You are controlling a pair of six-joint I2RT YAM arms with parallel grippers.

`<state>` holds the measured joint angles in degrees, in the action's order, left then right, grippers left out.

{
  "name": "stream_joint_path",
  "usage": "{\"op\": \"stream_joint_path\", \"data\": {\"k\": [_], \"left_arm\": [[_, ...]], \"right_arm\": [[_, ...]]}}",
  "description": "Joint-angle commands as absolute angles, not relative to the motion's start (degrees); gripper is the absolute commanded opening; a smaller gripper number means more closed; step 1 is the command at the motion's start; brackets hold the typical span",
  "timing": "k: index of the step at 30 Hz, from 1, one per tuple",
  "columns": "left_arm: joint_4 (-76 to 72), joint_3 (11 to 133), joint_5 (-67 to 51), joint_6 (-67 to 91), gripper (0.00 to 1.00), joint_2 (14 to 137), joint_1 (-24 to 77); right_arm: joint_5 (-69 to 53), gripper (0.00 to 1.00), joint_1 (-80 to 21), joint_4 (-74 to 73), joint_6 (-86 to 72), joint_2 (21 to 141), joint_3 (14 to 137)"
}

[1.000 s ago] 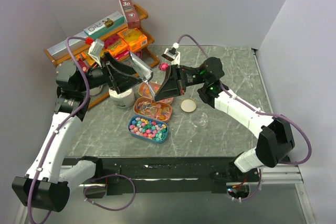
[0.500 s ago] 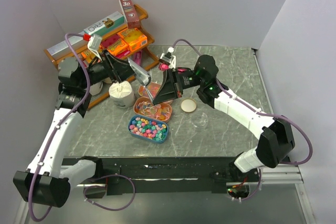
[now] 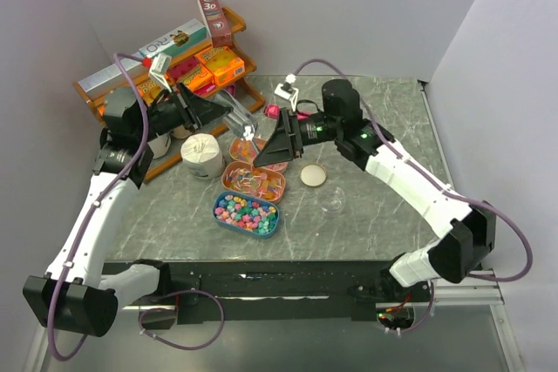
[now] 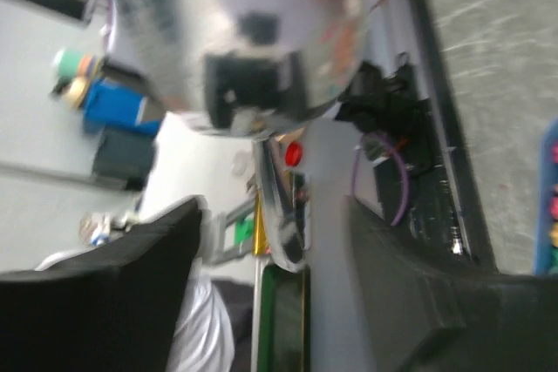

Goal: Pack the candies
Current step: Pick up the spatula from the center of the board.

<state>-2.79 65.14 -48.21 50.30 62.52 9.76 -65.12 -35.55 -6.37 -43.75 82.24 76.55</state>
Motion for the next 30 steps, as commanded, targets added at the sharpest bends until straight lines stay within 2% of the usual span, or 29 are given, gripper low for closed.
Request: {"op": "stream_joint_path", "data": {"k": [1,2,3,7,10,12,18,21,30], "left_arm": [[8.2,70.7,-34.4,54.9,0.01,62.9,9.8],[12.5,71.8,-29.3,56.8,0.01,63.0,9.8],[14.1,72.0,-26.6,58.9,0.01,62.9,9.8],[15.2,70.1,-19.4,74.0,0.01,61.4,9.8],[14.2,67.7,-17.0,85.7,0.01,59.9,10.2],[10.8,65.6,-17.5,92.5,0.01,59.5,10.7],[13.2,67.9,-17.9,103.3,0.01,60.6,13.4],[12.7,68.2,-16.1,109.2,0.01,59.9,16.1],[18.7,70.8,-10.7,115.5,0.01,60.2,19.7]], "right_arm": [[-45.5,0.95,-35.1,-23.4,-29.3,75.0,82.4],[-42.0,0.99,-35.1,-24.4,-28.4,73.7,82.1],[-35.3,1.0,-35.0,-23.3,-27.7,72.2,79.7],[-23.0,1.0,-35.1,-13.2,-27.8,61.3,70.3],[-16.9,0.99,-35.2,-8.5,-30.0,58.9,67.3],[-15.6,0.99,-35.2,-5.5,-31.2,59.3,67.5],[-8.9,0.99,-36.6,-1.1,-28.8,64.0,71.4],[-6.1,0.95,-38.2,1.7,-27.8,66.4,73.6],[-1.2,0.9,-44.7,7.8,-23.2,71.4,79.9]]}}
